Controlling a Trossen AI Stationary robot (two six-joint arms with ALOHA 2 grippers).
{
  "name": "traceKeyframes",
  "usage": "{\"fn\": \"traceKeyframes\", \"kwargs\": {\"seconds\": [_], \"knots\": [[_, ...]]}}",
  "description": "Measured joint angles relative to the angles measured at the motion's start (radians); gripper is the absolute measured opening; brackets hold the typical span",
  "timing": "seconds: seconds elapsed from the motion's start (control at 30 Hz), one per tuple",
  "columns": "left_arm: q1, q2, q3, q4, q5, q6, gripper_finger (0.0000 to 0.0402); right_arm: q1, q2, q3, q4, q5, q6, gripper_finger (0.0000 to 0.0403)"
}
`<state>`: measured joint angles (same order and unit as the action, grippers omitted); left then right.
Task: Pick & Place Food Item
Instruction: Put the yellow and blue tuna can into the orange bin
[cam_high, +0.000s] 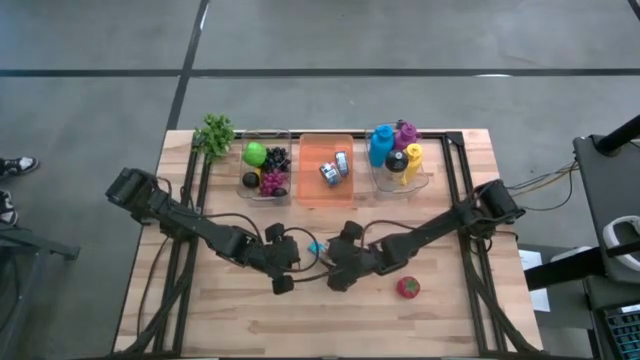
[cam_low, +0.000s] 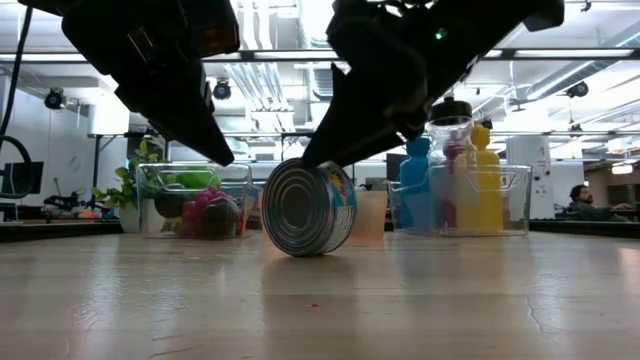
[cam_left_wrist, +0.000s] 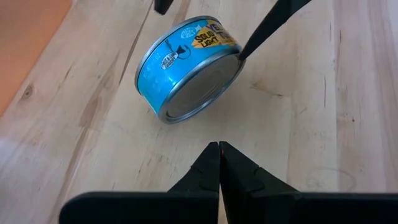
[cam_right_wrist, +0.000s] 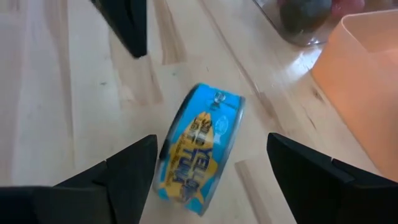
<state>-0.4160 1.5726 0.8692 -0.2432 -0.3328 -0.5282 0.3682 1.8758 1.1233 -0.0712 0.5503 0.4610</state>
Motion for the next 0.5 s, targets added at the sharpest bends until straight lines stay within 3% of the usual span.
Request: {"fn": "traceKeyframes", "kwargs": {"seconds": [0.5], "knots": [[0.000,0.000,0.000,0.007,0.000,-0.002,0.0003,-0.013,0.033,0.000,0.005,-0.007,-0.005,0.0280]]}}
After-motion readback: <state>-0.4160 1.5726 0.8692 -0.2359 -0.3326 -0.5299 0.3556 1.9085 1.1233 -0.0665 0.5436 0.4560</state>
